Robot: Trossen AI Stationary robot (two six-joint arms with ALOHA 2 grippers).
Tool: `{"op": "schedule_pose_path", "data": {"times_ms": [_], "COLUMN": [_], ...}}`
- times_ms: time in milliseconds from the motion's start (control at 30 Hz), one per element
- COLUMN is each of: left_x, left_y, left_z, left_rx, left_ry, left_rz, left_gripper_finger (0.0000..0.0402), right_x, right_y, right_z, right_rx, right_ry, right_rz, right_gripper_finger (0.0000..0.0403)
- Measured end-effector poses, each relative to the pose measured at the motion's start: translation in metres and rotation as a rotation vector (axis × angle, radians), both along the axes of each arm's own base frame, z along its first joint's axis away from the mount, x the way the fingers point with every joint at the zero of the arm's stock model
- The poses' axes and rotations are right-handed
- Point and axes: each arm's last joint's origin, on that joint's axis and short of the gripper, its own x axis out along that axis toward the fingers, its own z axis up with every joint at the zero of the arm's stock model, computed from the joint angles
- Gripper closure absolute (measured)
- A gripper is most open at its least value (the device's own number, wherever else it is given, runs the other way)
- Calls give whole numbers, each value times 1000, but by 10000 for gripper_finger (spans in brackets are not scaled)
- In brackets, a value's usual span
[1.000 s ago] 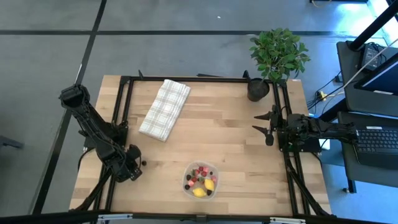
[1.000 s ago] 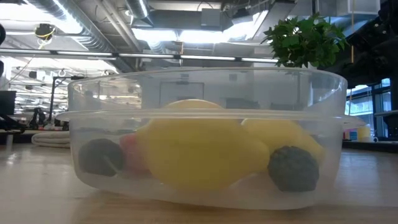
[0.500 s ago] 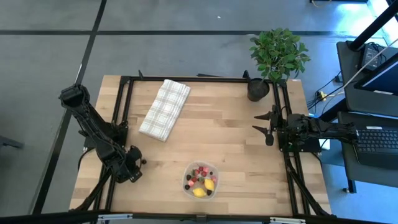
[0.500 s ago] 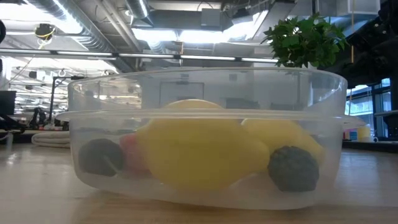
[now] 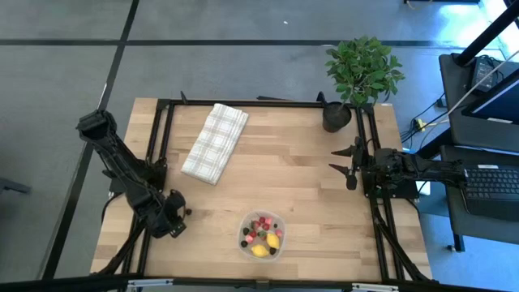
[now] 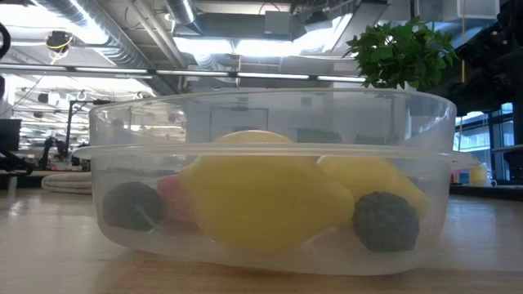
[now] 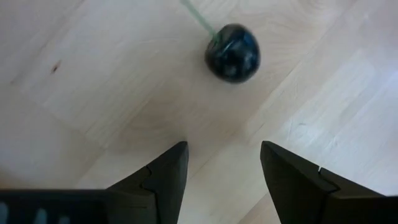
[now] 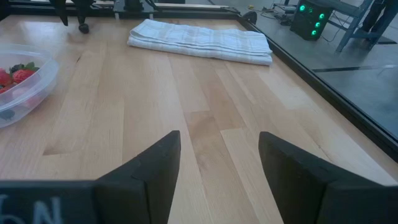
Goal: Pick and placing Produce into tupperware
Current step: Put the black cherry into the transparent bin
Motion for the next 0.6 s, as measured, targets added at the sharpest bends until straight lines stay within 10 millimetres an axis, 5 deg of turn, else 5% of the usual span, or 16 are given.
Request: {"op": "schedule_pose_path", "data": {"times_ms": [233,600], "left_x": [8,12], "left_y": [6,10], "left_z": [0,0], "left_rx": [-29,-10], "left_ry": [41,68], "left_rz": [23,-285], "left_gripper_finger": [208,208], "right_x": [0,0], "right_y": [0,0], "right_z": [0,0], "right_rx": [0,0], "right_ry": [0,0], "right_rz": [0,0], "right_gripper_finger": [184,184]}}
